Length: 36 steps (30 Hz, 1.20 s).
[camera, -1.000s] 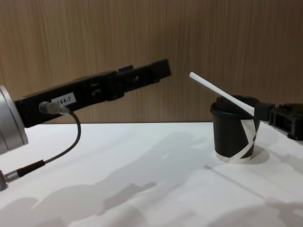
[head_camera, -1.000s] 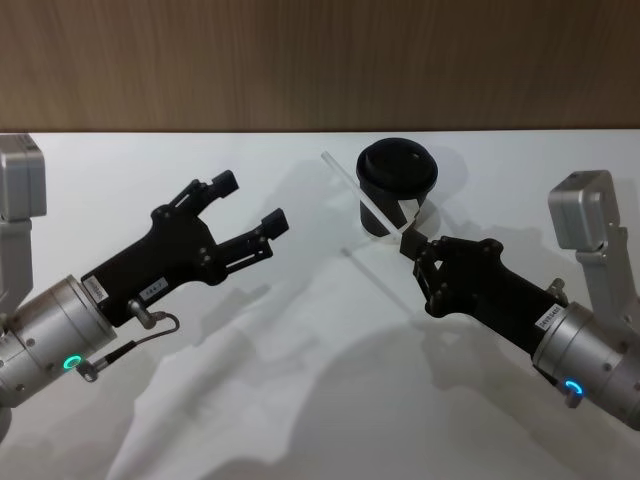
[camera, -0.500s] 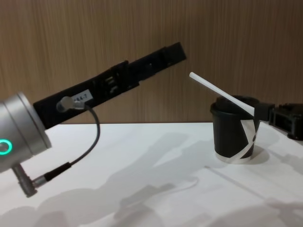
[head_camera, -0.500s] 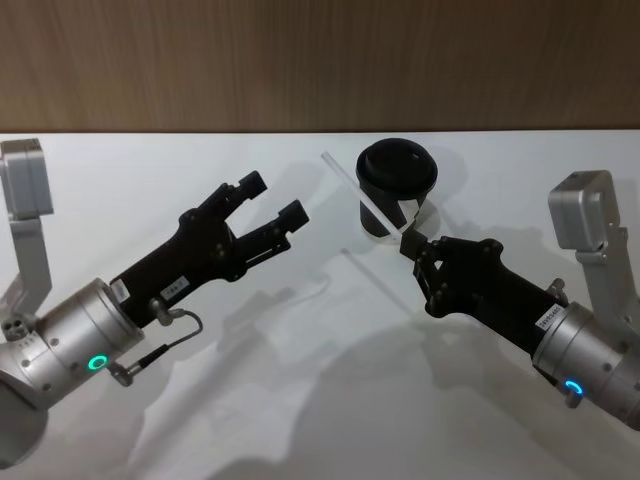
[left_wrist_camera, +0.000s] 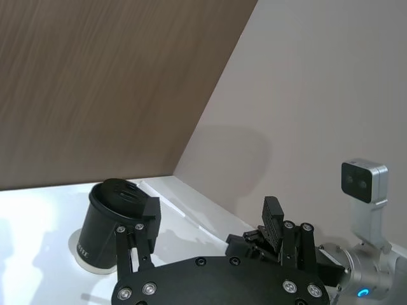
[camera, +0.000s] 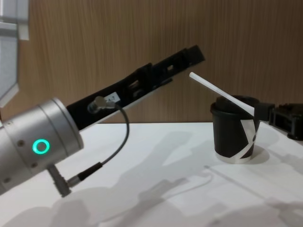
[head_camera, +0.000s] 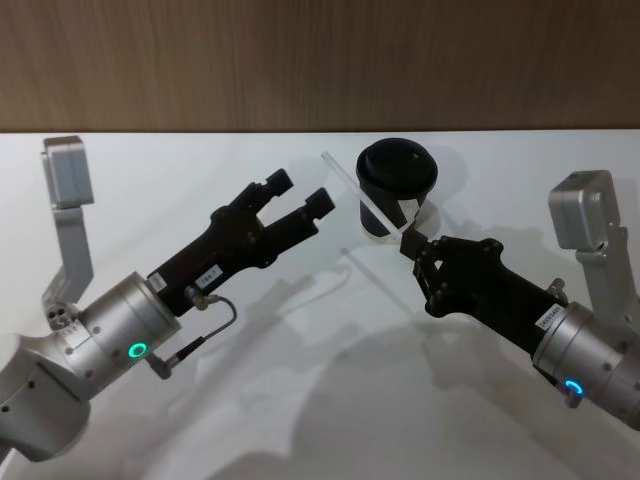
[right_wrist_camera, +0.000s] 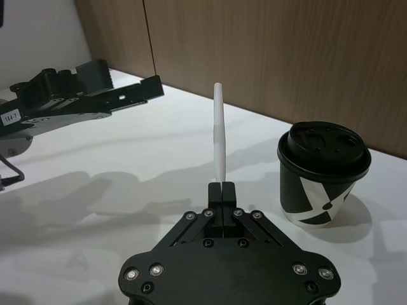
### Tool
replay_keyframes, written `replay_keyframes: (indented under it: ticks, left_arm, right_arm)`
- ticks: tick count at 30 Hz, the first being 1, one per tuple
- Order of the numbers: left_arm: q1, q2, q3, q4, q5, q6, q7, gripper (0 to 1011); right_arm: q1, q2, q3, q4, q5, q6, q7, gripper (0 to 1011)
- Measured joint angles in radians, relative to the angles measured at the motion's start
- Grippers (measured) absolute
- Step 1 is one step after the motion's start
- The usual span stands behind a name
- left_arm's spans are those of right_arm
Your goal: Pick up the straw with one hand, pass it to the other hand, and insert it into the cup.
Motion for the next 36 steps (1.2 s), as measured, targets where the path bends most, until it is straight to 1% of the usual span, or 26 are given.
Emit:
replay_keyframes:
  ticks: [3,4,12,28,36]
  left_arm:
    - [-0.014,-0.017,0.01,0.018,-0.016,0.013,0.002,1003]
    - [-0.014,-0.017,0.01,0.018,-0.016,0.013,0.002,1003]
    - [-0.038,-0.05,0.025,0.056,-0.067,0.053,0.013,1003]
    - [-0.065,-0.081,0.049,0.11,-0.129,0.121,0.048,1003]
    - [-0.078,-0.1,0.055,0.143,-0.163,0.142,0.05,1003]
  right_arm:
    - [0.0,0.0,0.0,0.0,0.0,0.0,0.0,6]
    - [0.0,0.0,0.0,0.0,0.0,0.0,0.0,6]
    - [0.0,0.0,0.0,0.0,0.0,0.0,0.0,6]
    - [0.0,0.0,0.0,0.0,0.0,0.0,0.0,6]
    - [0.0,0.0,0.0,0.0,0.0,0.0,0.0,6]
